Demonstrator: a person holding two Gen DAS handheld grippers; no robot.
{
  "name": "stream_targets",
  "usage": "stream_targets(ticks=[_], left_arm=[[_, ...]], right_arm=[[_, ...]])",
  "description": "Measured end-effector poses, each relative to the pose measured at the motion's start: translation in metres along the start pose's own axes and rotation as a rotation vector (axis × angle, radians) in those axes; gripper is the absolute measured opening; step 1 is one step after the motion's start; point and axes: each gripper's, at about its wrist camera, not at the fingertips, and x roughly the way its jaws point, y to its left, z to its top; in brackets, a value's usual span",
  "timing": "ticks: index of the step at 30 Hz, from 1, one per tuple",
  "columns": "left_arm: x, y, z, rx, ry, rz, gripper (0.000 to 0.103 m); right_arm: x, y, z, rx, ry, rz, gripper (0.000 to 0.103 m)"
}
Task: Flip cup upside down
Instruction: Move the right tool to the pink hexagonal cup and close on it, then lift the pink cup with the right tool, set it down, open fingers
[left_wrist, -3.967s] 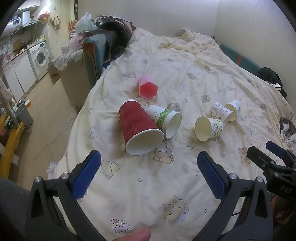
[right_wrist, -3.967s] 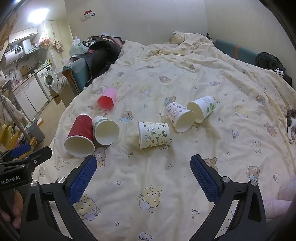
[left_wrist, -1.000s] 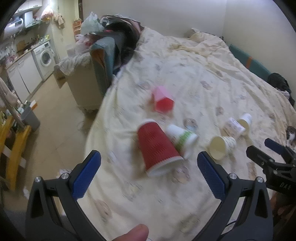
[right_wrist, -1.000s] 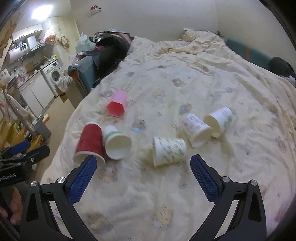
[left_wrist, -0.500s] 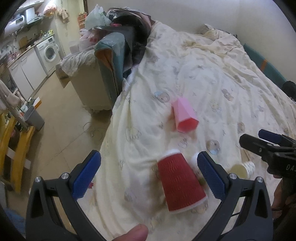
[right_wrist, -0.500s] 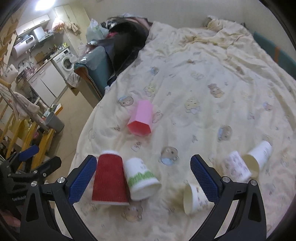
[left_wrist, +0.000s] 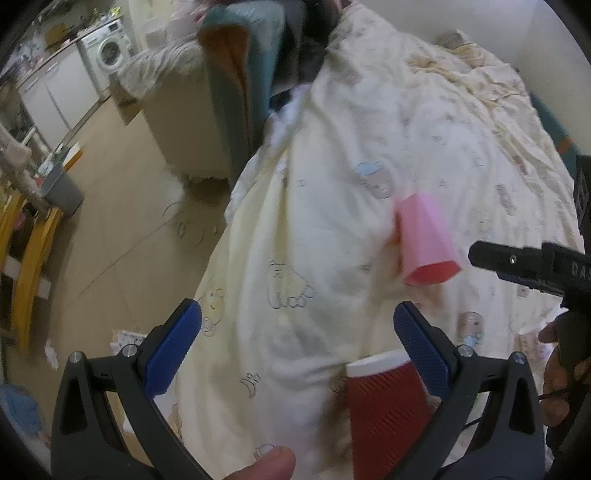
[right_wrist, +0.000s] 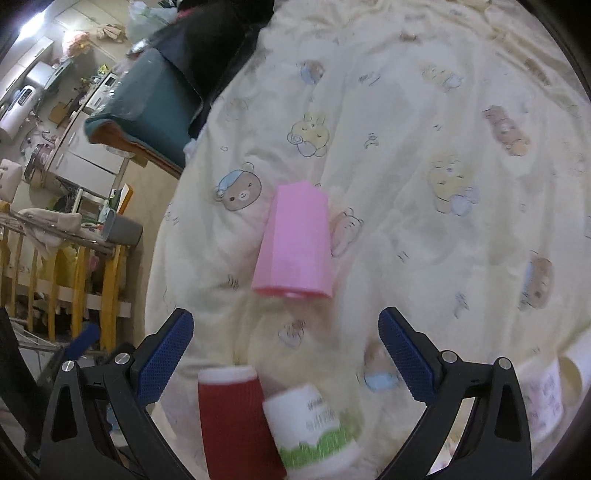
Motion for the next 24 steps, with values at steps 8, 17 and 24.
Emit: stream_targets(ticks=[8,17,24], left_arm=[[0.007,0.003,-0.006,0.004,0.026,-0.008,0.103],[0.006,0.001,-0.005,0.011,0.012,-0.001,0.103],[-0.016,-0.001,-0.015,-0.017,0.009,-0.018,0.103]], right_arm=[[0.055,-0.010,0.019,0.036,0.079,0.003,0.090],[0.069,-0.010,0.010,0.023,0.105,0.040,0.072],[0.018,-0.011,-0.009,0.033,0.026,0.117,0.071]])
